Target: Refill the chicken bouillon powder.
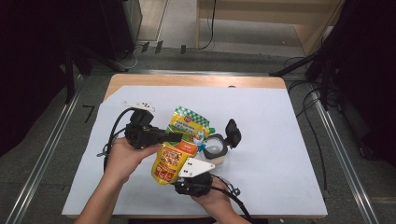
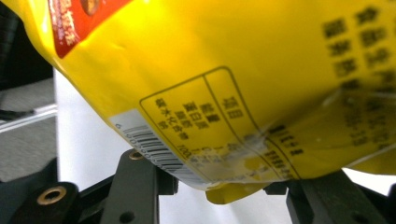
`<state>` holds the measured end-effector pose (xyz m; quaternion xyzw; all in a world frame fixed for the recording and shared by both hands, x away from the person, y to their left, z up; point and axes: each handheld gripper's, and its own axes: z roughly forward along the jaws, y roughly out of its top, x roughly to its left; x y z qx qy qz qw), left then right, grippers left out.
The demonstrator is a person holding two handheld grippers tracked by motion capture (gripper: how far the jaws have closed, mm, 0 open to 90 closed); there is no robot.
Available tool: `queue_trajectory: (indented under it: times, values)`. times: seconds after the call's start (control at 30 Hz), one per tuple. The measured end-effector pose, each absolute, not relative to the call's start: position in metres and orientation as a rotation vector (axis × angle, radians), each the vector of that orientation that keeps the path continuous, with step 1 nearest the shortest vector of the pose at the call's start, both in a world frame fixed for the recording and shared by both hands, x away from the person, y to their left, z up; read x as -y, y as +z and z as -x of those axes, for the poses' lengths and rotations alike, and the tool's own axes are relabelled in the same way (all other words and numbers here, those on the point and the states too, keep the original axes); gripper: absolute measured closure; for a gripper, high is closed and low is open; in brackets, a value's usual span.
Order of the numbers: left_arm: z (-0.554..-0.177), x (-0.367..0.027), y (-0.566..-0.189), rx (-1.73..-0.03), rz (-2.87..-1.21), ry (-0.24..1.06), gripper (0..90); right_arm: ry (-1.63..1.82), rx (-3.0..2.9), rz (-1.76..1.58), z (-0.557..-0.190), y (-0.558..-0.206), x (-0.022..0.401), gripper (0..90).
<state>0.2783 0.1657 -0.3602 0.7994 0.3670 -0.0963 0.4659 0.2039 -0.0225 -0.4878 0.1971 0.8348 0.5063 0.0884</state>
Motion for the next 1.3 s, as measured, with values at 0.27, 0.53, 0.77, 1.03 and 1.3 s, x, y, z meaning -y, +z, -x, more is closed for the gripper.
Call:
queue_trajectory:
  times: [0.27, 0.53, 0.77, 1.03, 1.3]
  values:
    - [-0.279, -0.162, -0.364, -0.902, -1.965, -0.248, 88.7, 1.548, -2.514, -0.590, -0.203, -0.486, 0.022, 59.3]
    - [-0.280, -0.158, -0.367, -0.896, -1.979, -0.254, 86.5, 1.579, -2.542, -0.600, -0.200, -0.482, 0.023, 60.0]
    - [-0.280, -0.153, -0.372, -0.892, -1.997, -0.257, 82.0, 1.620, -2.570, -0.610, -0.195, -0.477, 0.021, 61.5]
    - [-0.281, -0.146, -0.375, -0.878, -2.017, -0.248, 78.5, 1.645, -2.588, -0.636, -0.194, -0.473, 0.023, 61.7]
    - [-0.284, -0.138, -0.378, -0.924, -2.013, -0.271, 77.3, 1.658, -2.595, -0.674, -0.195, -0.469, 0.026, 60.8]
